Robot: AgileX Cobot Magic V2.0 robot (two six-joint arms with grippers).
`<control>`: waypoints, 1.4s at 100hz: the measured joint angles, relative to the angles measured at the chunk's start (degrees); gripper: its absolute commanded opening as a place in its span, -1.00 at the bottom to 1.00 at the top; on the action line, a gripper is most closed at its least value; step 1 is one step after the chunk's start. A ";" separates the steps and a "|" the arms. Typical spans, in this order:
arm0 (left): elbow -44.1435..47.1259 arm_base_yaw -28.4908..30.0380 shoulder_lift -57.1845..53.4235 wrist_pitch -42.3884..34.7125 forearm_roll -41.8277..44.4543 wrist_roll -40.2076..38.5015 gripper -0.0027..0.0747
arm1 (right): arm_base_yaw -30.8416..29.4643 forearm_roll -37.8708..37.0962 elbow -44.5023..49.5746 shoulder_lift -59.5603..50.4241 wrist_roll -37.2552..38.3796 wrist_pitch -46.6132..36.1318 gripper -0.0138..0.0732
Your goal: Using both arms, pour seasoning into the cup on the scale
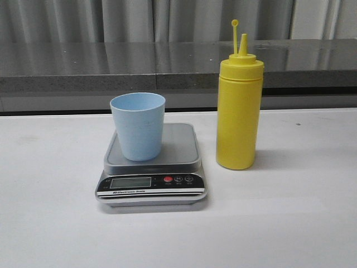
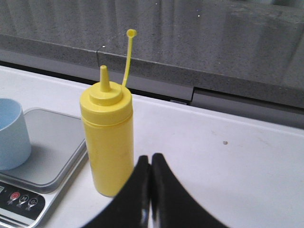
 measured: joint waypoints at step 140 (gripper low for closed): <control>0.00 0.00 0.00 0.00 0.00 0.00 -0.98 | -10.91 3.61 6.15 -36.52 0.00 5.76 -0.82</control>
